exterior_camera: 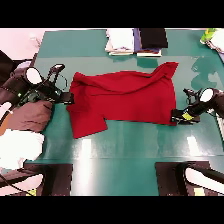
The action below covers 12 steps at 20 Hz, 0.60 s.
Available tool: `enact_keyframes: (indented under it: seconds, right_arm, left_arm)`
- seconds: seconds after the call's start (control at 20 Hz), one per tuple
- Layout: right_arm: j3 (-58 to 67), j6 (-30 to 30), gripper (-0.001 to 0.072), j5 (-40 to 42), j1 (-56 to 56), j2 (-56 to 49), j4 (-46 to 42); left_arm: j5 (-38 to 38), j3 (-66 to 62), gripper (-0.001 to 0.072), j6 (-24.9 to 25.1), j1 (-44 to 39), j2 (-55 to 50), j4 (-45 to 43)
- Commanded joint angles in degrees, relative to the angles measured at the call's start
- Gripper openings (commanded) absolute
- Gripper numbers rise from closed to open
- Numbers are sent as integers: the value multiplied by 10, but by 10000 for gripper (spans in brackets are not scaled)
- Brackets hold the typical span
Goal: Fold the shirts.
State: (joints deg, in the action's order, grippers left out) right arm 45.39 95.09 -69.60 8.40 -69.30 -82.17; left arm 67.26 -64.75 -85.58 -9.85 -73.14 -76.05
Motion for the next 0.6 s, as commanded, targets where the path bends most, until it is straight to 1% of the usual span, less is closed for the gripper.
enact_keyframes:
  seconds: [0.0, 0.05, 0.1, 0.15, 0.2, 0.25, 0.35, 0.55]
  right_arm:
    - [-4, 10, 456, 5, -2, -14, 3]
    - [-4, 9, 448, 5, -2, -18, 11]
    - [-4, 9, 371, 10, -2, -19, 17]
    - [-4, 9, 201, 15, -7, -17, 16]
    - [-4, 9, 46, 22, -13, -12, 11]
    - [-4, 9, 24, 27, -17, -6, 11]
    - [-4, 9, 23, 32, -23, 5, 10]
    - [-4, 9, 23, 31, -23, 12, 11]
  left_arm:
    - [2, 0, 481, 1, 0, 0, 1]
    - [1, 0, 481, 1, 0, 0, 0]
    - [-4, 0, 481, 1, 0, 0, -1]
    - [-9, 0, 482, 1, 0, 0, -1]
    - [-18, 0, 509, 0, 0, -1, -11]
    - [-28, 0, 579, -13, 2, -3, -28]
    - [-33, 0, 582, -30, 21, -16, -38]
    - [-19, 2, 582, -29, 52, -70, -30]
